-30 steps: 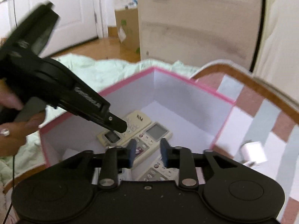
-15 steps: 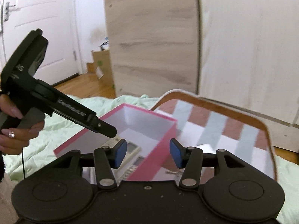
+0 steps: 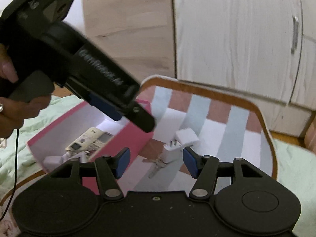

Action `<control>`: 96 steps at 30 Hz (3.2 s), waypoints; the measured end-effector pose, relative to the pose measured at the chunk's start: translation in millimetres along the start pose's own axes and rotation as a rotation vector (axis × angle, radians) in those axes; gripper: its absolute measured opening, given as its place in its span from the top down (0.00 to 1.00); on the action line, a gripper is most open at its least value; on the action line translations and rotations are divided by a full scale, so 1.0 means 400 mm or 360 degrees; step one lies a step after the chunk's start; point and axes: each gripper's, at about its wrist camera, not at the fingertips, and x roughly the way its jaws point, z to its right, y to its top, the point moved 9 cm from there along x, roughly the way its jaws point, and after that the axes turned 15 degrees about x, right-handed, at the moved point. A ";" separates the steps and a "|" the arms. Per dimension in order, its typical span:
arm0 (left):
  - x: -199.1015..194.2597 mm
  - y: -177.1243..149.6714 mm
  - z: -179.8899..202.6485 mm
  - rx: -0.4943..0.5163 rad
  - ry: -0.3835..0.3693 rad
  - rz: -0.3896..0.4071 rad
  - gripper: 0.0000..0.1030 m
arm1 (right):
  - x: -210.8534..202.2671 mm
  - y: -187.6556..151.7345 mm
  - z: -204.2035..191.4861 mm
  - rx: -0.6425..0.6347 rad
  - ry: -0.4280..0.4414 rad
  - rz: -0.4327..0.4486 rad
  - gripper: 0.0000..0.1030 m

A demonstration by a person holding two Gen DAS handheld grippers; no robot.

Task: Organize rigid objects
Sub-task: 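Reach the left gripper to the white plug charger and close on it, then lift the white plug charger off the rug with the left gripper, then carry the white plug charger into the pink box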

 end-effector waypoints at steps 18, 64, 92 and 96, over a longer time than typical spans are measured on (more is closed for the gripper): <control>0.407 0.052 -0.076 0.0242 0.0275 -0.0388 0.79 | 0.272 -0.072 0.146 0.0064 0.0018 -0.0221 0.38; 0.392 -0.148 0.091 -0.0236 -0.0261 -0.0295 0.59 | 0.173 -0.235 0.185 0.0064 -0.0185 -0.0294 0.43; -0.158 -0.205 -0.046 -0.0308 -0.0135 0.0173 0.64 | -0.049 -0.041 -0.191 -0.0142 -0.0028 -0.0096 0.43; -0.222 -0.237 -0.110 -0.0368 -0.0068 0.0220 0.63 | -0.017 -0.017 -0.265 -0.0226 0.0055 -0.0076 0.43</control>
